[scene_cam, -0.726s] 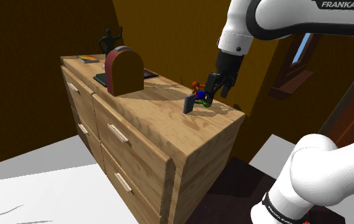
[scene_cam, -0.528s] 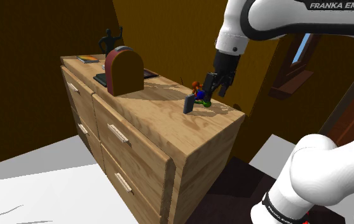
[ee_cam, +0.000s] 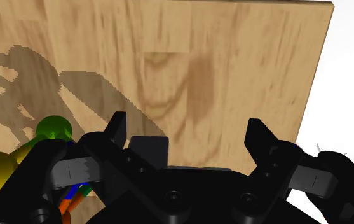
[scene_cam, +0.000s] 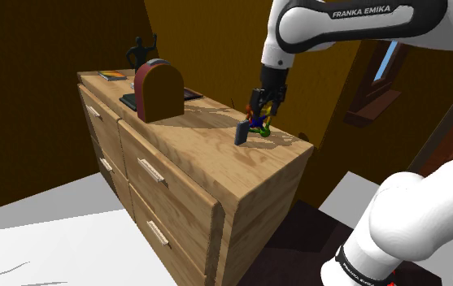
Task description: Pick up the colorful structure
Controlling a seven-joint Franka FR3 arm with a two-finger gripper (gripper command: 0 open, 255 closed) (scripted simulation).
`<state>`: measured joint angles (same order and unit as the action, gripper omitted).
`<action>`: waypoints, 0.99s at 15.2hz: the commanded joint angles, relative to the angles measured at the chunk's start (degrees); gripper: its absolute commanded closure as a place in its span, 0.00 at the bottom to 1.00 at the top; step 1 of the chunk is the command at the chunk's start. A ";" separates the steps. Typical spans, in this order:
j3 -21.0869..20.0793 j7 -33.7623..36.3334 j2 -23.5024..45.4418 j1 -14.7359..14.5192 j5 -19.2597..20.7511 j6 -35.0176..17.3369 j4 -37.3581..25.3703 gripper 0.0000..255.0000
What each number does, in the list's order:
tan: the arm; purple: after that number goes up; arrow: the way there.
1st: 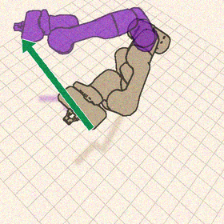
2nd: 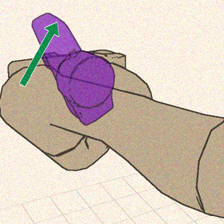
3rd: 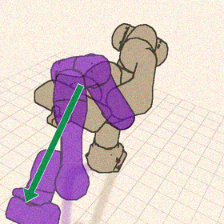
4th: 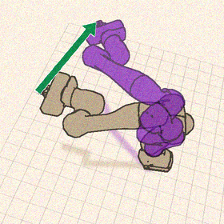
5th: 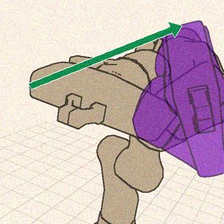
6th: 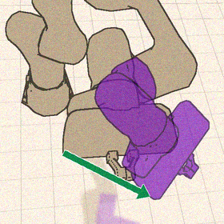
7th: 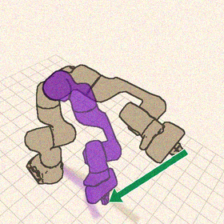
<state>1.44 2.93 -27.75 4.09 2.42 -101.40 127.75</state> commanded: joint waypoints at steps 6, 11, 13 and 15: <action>3.75 -4.58 14.10 2.56 3.12 -1.99 -11.08 0.00; 5.80 -7.41 24.29 4.16 4.20 -1.89 -20.82 0.00; 6.54 -8.55 28.51 4.84 4.41 -1.48 -25.28 0.00; 7.22 -9.71 32.85 5.56 4.50 -0.82 -30.11 0.00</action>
<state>8.37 -6.25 2.87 9.35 6.84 -103.03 100.60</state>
